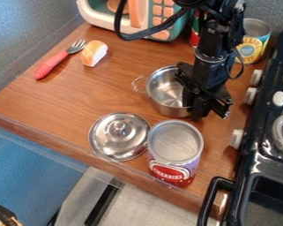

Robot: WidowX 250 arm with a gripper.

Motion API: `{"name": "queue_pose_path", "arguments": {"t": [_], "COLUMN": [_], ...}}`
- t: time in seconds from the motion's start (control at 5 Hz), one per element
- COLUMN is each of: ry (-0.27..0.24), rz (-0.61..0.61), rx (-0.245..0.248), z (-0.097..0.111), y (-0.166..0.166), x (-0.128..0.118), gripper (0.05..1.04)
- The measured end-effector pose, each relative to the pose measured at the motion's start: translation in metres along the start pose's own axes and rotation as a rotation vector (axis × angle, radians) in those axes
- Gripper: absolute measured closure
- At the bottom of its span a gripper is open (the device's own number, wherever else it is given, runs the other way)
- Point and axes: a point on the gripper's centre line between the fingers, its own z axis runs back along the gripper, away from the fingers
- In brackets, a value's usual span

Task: Moved the silver plate towards left side

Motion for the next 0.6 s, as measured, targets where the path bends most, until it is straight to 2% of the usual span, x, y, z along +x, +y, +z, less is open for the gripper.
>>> {"name": "queue_pose_path", "arguments": {"t": [0.2, 0.4, 0.6], "ry": [-0.009, -0.050, -0.123], "rz": [0.003, 0.025, 0.080], "rx": [-0.002, 0.003, 0.025], "z": [0.003, 0.018, 0.052], "y": [0.005, 0.021, 0.040], "x": [0.002, 0.009, 0.004], "gripper": [0.989, 0.998, 1.006]}}
